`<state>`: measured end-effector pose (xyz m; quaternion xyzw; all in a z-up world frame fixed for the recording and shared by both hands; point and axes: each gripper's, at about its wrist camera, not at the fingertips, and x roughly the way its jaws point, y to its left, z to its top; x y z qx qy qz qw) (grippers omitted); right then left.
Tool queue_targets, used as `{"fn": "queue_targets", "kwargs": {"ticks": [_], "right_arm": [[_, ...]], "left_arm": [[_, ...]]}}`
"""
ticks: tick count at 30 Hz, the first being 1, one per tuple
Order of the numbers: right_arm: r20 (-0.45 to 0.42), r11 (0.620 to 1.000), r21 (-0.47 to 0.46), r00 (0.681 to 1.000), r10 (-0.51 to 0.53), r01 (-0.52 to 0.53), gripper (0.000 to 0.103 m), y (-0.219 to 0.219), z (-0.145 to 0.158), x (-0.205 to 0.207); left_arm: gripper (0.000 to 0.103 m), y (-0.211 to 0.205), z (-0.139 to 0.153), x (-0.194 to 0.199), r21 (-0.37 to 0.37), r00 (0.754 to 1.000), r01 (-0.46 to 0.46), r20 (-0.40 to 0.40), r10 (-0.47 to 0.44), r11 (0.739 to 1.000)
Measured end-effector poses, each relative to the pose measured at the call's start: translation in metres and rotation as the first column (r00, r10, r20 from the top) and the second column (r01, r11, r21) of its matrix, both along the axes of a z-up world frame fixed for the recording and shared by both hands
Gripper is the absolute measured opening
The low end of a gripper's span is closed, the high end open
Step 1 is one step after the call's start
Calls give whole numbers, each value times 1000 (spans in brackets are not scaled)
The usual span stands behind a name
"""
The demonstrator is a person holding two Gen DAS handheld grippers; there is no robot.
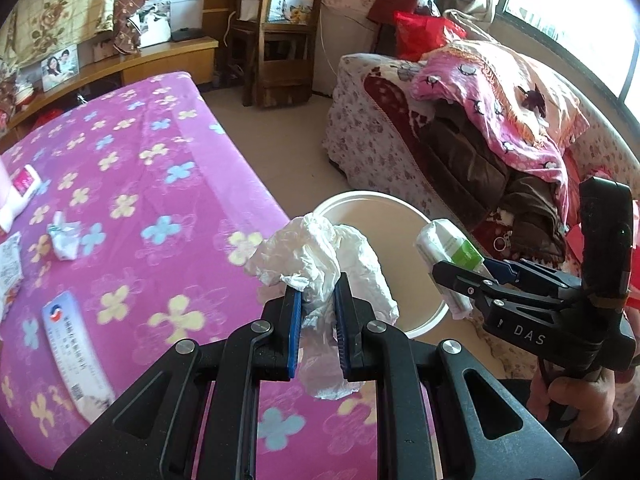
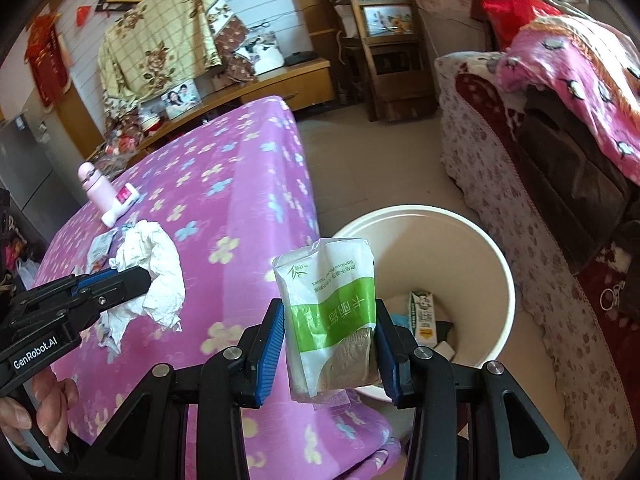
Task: Collect trash
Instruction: 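Lift and carry the tissue and tissue pack over the white bucket with both tools, then open both tools to drop the tissue and tissue pack into the bucket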
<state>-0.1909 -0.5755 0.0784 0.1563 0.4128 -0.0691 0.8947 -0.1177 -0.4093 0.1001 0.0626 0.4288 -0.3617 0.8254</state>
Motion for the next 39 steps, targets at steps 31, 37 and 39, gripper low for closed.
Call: {"fn": "queue_targets", "kwargs": {"ticks": [31, 37, 39], "right_arm": [[-90, 986, 28, 983, -162, 166, 44, -76, -50, 24], [-91, 982, 17, 979, -184, 186, 51, -78, -52, 25], [-98, 982, 12, 978, -185, 187, 51, -79, -53, 26]], "left_arm": [[13, -81, -61, 35, 66, 995, 24, -98, -18, 998], [19, -82, -66, 37, 31, 990, 33, -137, -29, 999], [25, -84, -67, 37, 28, 988, 35, -152, -30, 999]]}}
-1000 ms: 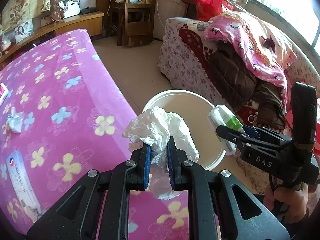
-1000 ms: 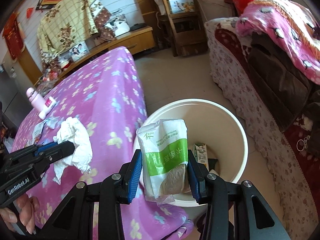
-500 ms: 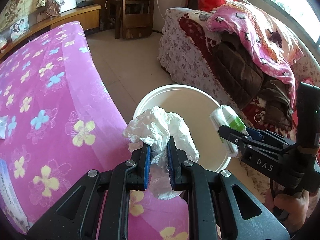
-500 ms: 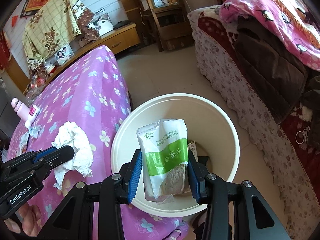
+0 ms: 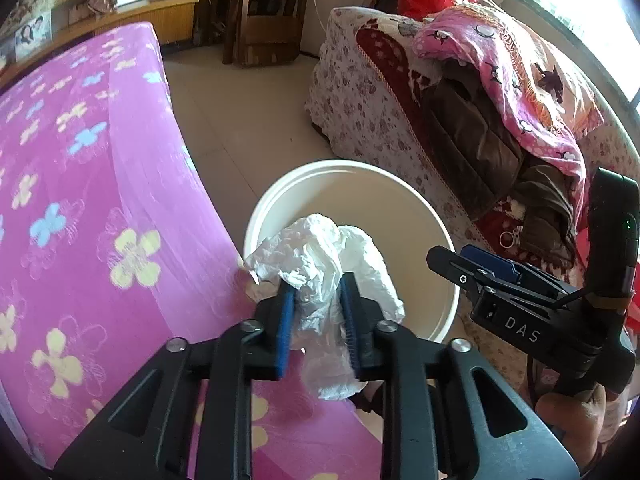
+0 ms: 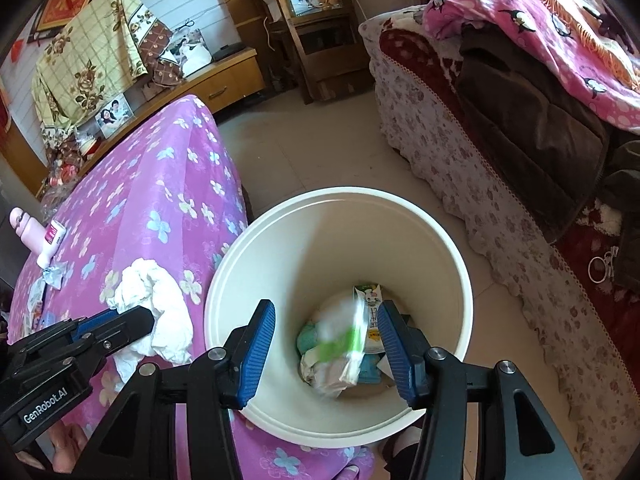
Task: Collect trash
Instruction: 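Open both tools to drop the tissue and tissue pack into the bucket, then move both empty tools back toward the remaining trash on the table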
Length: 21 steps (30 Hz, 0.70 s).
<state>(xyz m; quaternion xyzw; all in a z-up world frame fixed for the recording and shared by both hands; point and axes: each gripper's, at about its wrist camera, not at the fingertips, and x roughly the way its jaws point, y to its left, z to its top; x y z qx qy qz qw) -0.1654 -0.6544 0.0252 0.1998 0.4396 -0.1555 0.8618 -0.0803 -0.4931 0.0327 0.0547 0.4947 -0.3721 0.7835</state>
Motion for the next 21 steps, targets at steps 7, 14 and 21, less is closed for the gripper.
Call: {"fn": "queue_targets", "kwargs": {"ticks": [7, 14, 21], "right_arm": [[-9, 1000, 11, 1000, -5, 5, 51, 0, -3, -1], [-14, 1000, 14, 1000, -1, 1, 52, 2, -4, -1], [-18, 1000, 9, 1000, 24, -24, 52, 14, -6, -3]], "left_arm": [[44, 7, 1, 1, -26, 1000, -20, -8, 19, 999], [44, 18, 7, -3, -14, 999, -44, 19, 44, 999], [44, 36, 11, -4, 12, 995, -82, 49, 82, 997]]}}
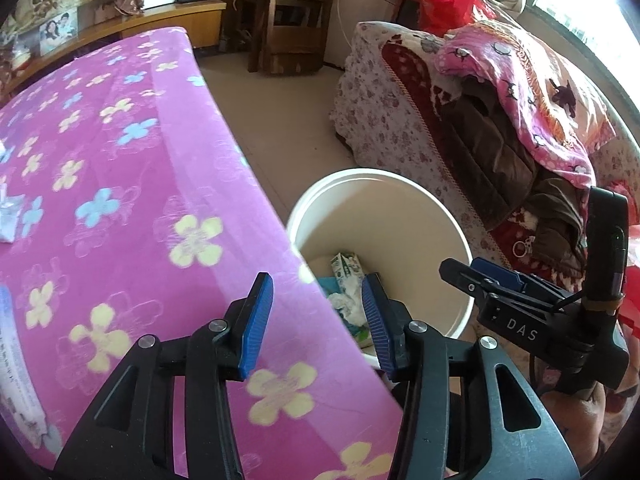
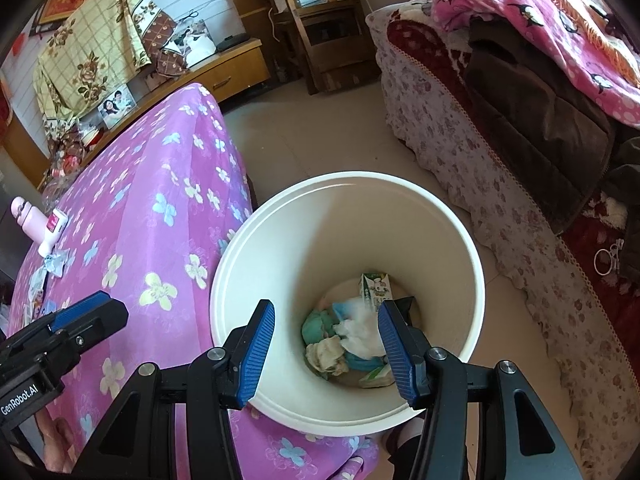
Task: Collect trash
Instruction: 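Move both empty tools back toward the remaining trash on the table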
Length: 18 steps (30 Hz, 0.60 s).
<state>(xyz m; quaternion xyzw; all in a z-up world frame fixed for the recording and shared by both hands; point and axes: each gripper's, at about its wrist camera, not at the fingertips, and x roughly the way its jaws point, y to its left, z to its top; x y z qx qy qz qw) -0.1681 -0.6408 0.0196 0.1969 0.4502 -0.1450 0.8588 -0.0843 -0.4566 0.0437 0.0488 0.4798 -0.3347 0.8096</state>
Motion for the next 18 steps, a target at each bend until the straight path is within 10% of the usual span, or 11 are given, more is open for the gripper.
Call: {"fn": "queue_targets", "kwargs": {"ticks": [18], "right_arm": [[31, 994, -8, 993, 114, -113, 59, 71, 15, 8]], "left_arm": [[44, 88, 17, -6, 28, 989, -130, 73, 127, 991]]}}
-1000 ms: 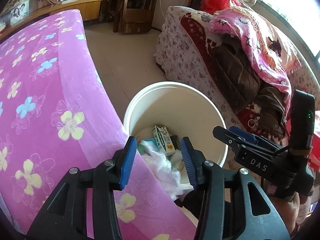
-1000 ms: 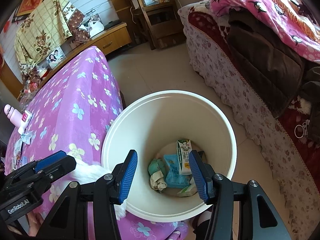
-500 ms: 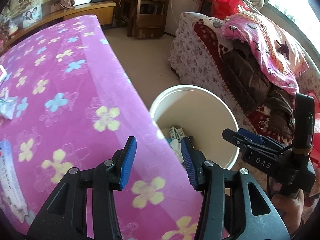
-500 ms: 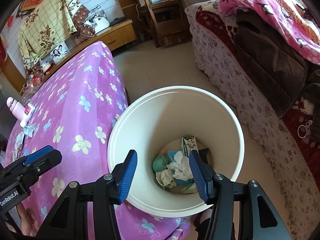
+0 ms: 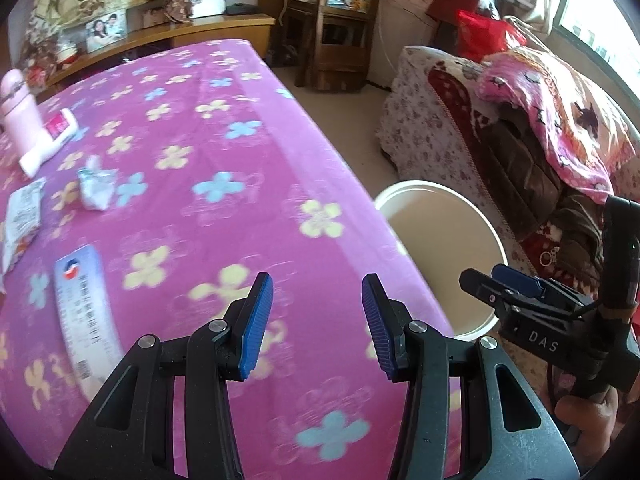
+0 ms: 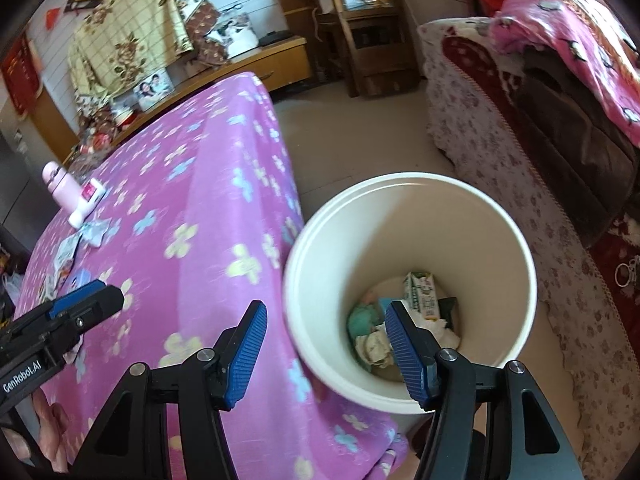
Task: Collect trash
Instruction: 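Move both empty tools back toward the remaining trash on the table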
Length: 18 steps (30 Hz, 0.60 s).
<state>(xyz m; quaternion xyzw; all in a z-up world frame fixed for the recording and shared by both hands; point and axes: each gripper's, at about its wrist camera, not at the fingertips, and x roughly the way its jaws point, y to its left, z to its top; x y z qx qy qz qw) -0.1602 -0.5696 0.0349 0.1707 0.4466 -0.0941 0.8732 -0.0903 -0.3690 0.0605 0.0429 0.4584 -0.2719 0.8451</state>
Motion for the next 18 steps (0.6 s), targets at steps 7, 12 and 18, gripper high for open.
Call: {"fn": "queue_targets", "kwargs": {"ticks": [7, 12, 18], "right_arm": [[6, 998, -22, 998, 60, -60, 62, 37, 7, 4], [16, 993, -30, 994, 112, -112, 65, 65, 12, 9], [13, 981, -33, 982, 189, -189, 65, 103, 16, 17]], "left_arm": [[44, 39, 4, -2, -2, 998, -62, 10, 63, 998], [44, 70, 6, -3, -1, 994, -107, 14, 107, 994], [44, 108, 6, -3, -1, 986, -169, 10, 169, 986]]}}
